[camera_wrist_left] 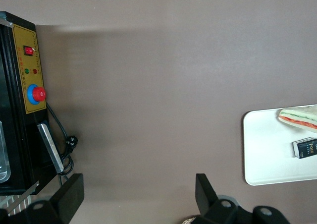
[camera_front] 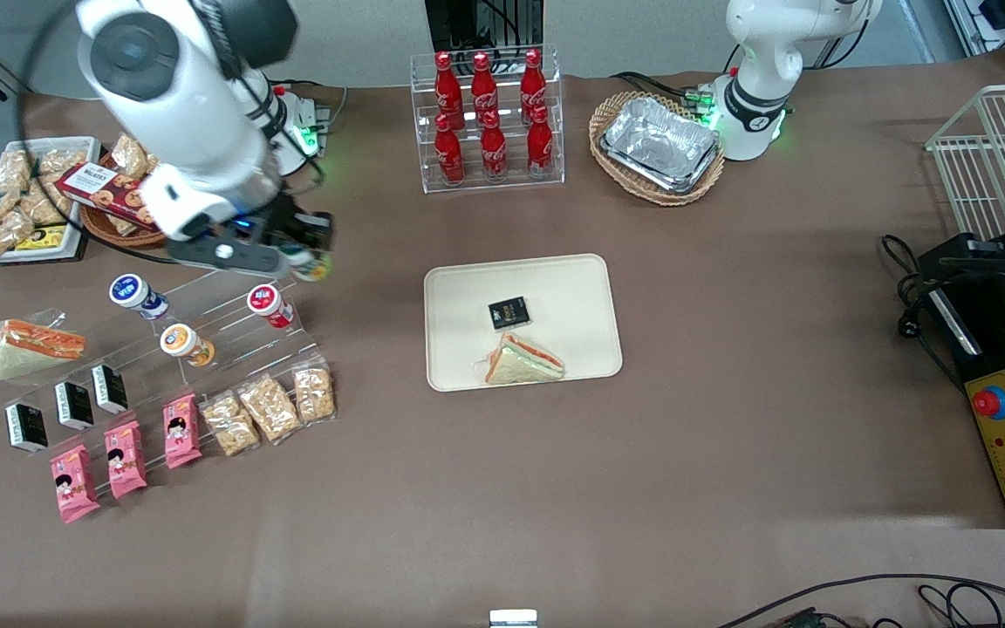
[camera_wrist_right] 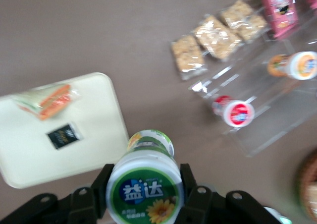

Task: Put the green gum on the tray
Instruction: 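Lift the green gum bottle and carry it over the white tray, then lower the bottle onto the tray beside the black card and open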

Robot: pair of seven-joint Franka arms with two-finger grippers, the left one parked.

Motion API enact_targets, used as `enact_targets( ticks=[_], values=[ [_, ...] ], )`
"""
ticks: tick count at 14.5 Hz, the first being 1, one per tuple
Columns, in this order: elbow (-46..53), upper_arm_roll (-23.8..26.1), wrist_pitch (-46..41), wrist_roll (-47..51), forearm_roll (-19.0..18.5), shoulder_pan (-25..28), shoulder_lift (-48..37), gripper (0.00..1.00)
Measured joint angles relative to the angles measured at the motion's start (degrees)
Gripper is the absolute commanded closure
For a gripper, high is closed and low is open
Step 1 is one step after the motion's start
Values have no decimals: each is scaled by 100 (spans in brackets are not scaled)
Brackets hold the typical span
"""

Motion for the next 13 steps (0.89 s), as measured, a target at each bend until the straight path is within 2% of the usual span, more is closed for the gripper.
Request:
enact_targets(
  ticks=[5, 13],
  values=[
    [-92, 157, 791, 1174, -24, 716, 745, 60],
    [-1800, 165, 3109, 1400, -39, 1113, 1292, 60]
  ],
)
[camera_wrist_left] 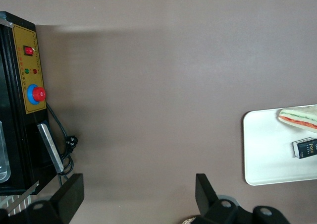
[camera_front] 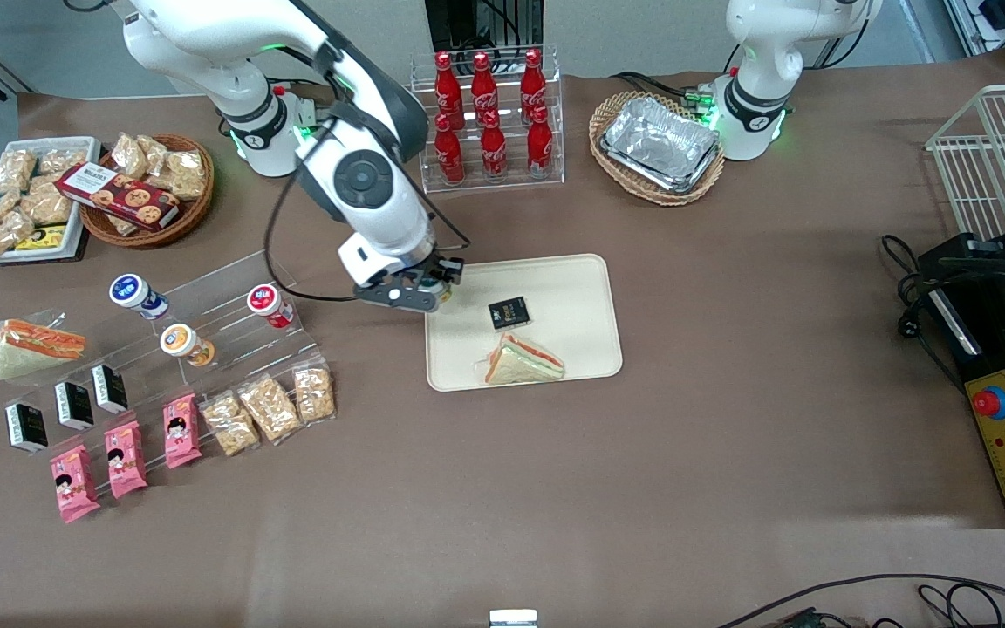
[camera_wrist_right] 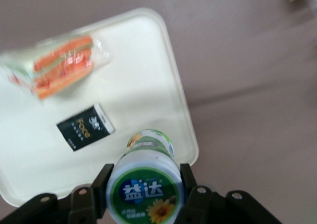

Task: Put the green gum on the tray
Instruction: 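Lower the bottle onto the tray beside the black card and open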

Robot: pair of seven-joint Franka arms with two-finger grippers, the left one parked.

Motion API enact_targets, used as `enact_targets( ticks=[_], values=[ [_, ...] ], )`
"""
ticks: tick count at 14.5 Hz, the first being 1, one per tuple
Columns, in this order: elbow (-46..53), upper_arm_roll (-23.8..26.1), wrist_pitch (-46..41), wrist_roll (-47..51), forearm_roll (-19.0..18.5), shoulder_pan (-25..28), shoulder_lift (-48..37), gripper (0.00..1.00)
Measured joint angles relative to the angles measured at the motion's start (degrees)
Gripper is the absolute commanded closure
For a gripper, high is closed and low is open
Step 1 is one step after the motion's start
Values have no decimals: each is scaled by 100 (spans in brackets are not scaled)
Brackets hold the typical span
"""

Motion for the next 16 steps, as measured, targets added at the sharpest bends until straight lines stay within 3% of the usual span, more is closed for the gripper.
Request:
enact_targets(
  ticks=[7, 10, 11, 13, 14, 16],
  values=[
    [-196, -6, 981, 1231, -1206, 445, 879, 60],
    [-196, -25, 1144, 1334, -1377, 444, 1114, 59],
    [-199, -31, 1180, 1334, -1384, 444, 1164, 49],
    [-203, -31, 1265, 1334, -1392, 444, 1222, 13],
    [-204, -31, 1287, 1335, -1393, 444, 1227, 1],
    [-204, -30, 1310, 1417, -1394, 445, 1227, 0]
  ],
)
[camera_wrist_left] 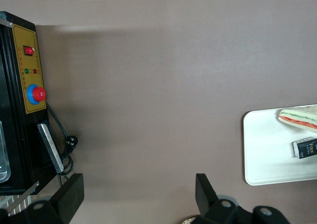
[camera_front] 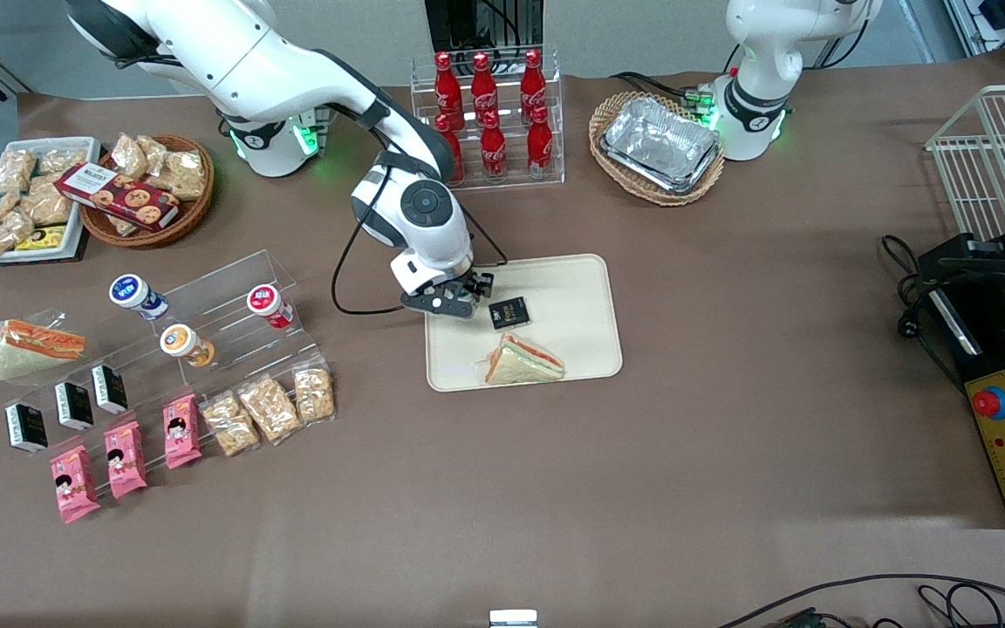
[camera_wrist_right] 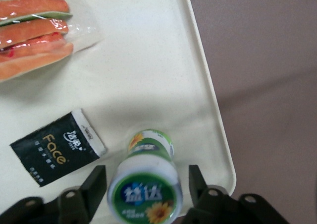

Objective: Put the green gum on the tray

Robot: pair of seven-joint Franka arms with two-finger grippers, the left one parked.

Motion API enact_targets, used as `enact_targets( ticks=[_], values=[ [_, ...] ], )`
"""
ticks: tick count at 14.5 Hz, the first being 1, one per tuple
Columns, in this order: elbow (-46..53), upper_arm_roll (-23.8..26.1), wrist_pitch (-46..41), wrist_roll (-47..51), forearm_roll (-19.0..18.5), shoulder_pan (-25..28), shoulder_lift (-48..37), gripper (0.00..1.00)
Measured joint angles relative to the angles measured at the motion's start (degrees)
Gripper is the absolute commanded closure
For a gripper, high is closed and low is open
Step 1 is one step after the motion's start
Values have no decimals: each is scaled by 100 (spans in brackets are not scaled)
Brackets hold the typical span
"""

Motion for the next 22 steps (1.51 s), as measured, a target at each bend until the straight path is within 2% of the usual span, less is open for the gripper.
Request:
enact_targets(
  ticks=[7, 10, 13, 15, 19, 22],
  values=[
    [85, 1, -105, 67, -208, -27, -54, 0],
    [644, -1, -932, -102, -218, -110, -378, 0],
    [1469, -7, -2306, -1025, -210, -193, -725, 0],
    [1844, -39, -2930, -1659, -209, -350, -796, 0],
    [2066, -72, -3323, -2989, -45, -1202, -927, 0],
    [2135, -185, -3831, -3902, 35, -1724, -1353, 0]
  ],
)
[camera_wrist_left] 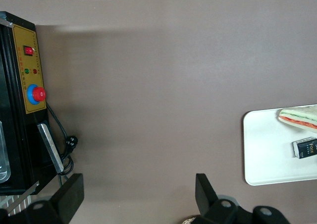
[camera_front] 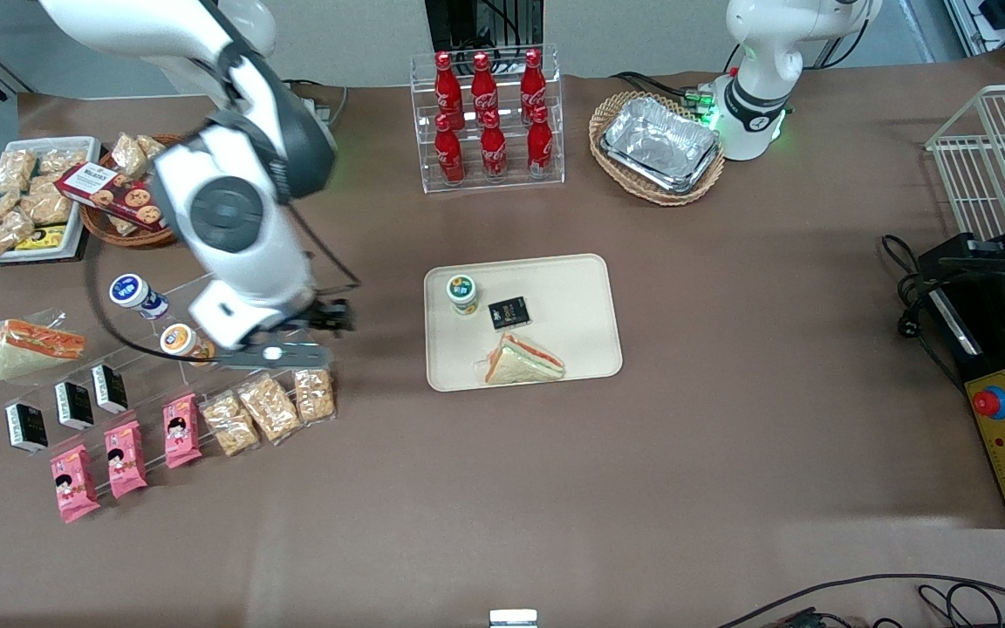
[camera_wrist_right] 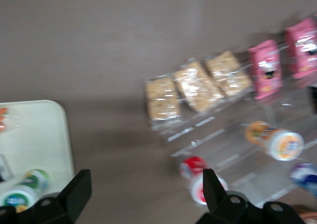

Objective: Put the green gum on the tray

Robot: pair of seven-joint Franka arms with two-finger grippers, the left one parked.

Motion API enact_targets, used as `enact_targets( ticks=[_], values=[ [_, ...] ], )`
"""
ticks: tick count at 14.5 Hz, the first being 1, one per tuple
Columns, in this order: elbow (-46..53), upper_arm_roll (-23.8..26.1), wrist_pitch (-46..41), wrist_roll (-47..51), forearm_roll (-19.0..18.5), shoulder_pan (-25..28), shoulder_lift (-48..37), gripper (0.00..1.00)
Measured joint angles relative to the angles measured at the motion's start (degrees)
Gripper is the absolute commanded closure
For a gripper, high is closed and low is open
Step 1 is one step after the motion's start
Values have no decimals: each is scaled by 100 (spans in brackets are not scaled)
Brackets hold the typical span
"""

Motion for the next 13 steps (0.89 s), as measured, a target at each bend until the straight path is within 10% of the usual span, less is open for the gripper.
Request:
enact_targets(
  ticks=[7, 13],
  values=[
    [-31, -1941, -316, -2811, 648, -130, -1075, 0],
    [-39, -2356, -316, -3447, 759, -127, -1334, 0]
  ],
)
